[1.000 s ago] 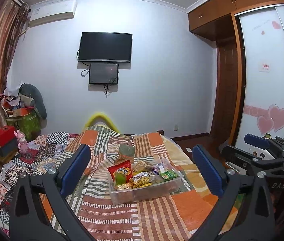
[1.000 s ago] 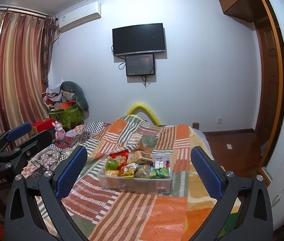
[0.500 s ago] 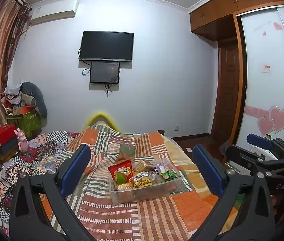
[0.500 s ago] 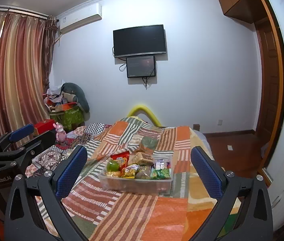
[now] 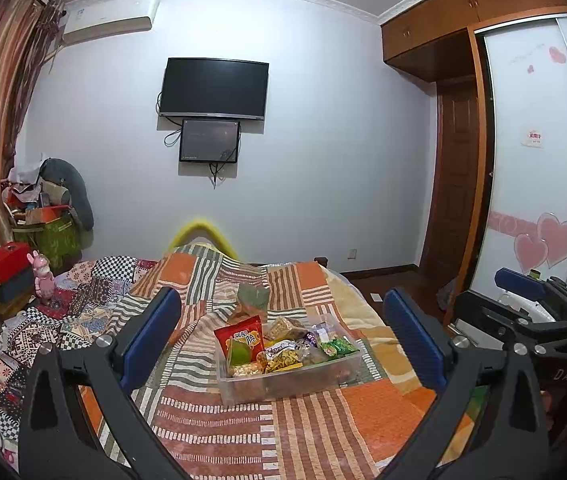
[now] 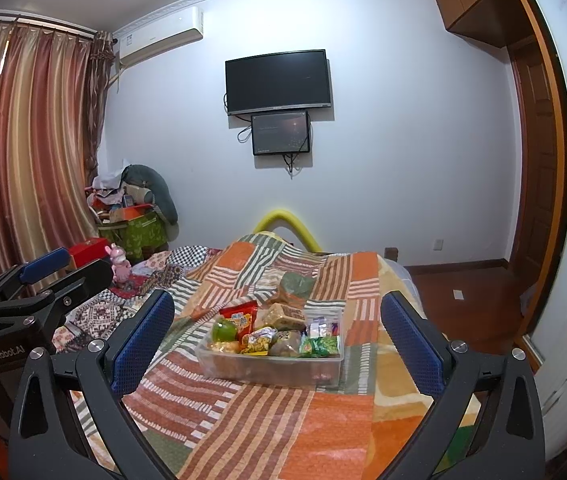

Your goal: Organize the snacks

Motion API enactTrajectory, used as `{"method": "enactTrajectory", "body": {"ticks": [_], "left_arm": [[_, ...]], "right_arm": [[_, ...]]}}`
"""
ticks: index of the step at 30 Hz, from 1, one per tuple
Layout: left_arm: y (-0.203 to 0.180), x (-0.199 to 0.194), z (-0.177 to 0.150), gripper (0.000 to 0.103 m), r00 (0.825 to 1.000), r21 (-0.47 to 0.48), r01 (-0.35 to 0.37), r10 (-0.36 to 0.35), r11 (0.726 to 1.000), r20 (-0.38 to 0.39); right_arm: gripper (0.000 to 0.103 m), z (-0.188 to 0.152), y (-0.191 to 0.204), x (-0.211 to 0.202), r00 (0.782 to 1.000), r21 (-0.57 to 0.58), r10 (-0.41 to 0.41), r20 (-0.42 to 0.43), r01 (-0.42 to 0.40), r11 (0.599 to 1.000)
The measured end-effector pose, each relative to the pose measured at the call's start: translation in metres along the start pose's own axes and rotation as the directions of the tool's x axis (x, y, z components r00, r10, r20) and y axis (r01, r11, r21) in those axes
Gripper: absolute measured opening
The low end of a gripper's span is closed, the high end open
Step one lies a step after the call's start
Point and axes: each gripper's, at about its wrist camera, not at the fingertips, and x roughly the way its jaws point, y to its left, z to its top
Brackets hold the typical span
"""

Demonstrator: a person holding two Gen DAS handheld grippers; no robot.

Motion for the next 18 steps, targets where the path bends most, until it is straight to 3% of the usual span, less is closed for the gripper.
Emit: {"method": "enactTrajectory", "body": {"ticks": [18], "left_arm": [[-0.0065,-0.0002,-0.0043,0.103,0.999,0.020,0.043,-0.043,0.999,-0.011]], "right_arm": [[0.103,-0.0014,-0.0004,-0.0006,1.000,0.002,-0.011,0.004,0.011,1.000]]}}
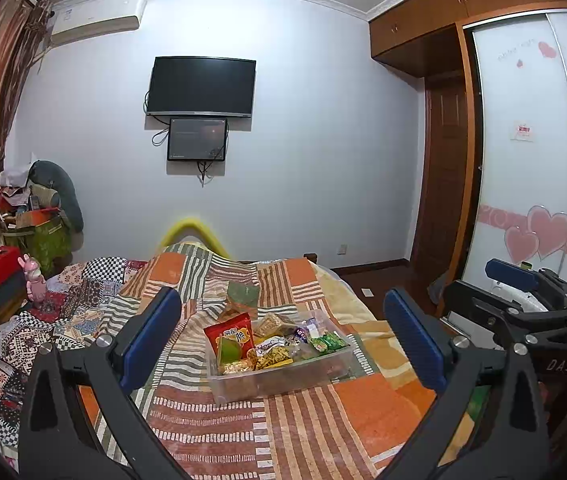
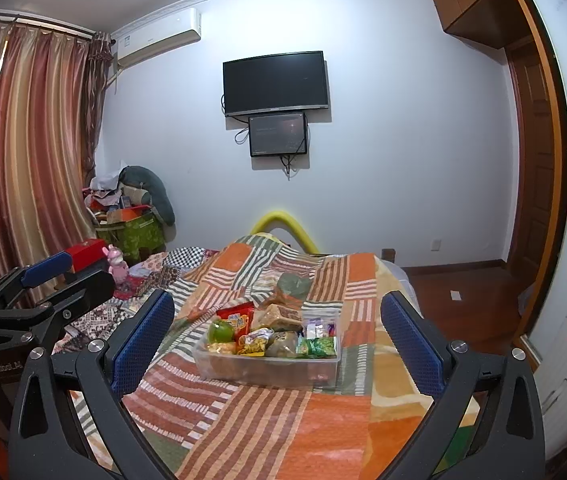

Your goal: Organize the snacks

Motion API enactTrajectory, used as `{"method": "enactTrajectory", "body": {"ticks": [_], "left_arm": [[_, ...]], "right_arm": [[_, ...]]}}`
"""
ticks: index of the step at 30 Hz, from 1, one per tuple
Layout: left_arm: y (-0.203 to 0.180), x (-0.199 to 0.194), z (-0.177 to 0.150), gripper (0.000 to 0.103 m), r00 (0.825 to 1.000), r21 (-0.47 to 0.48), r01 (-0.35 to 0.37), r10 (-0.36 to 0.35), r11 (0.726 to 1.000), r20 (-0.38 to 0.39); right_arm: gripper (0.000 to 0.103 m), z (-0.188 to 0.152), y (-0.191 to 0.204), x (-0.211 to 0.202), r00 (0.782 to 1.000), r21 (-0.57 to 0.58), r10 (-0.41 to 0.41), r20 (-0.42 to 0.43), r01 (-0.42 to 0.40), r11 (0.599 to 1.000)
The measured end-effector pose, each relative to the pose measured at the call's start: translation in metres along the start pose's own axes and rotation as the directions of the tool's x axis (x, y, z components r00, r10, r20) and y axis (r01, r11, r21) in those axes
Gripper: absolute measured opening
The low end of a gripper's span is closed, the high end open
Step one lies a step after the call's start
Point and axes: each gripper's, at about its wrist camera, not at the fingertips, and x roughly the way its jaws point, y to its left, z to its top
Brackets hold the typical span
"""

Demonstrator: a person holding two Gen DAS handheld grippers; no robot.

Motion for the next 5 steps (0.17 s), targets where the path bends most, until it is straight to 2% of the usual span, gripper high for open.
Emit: {"method": "enactTrajectory", "body": {"ticks": [5], "left_arm": [[-0.0001,-0.0013,0.0001,0.103,1.000,-0.002,0.004,-0.004,1.000,-0.005]], "right_arm": [[0.103,0.0004,-0.0003,0.0006,1.000,-0.001,-0.001,-0.001,0.001,1.000]]}}
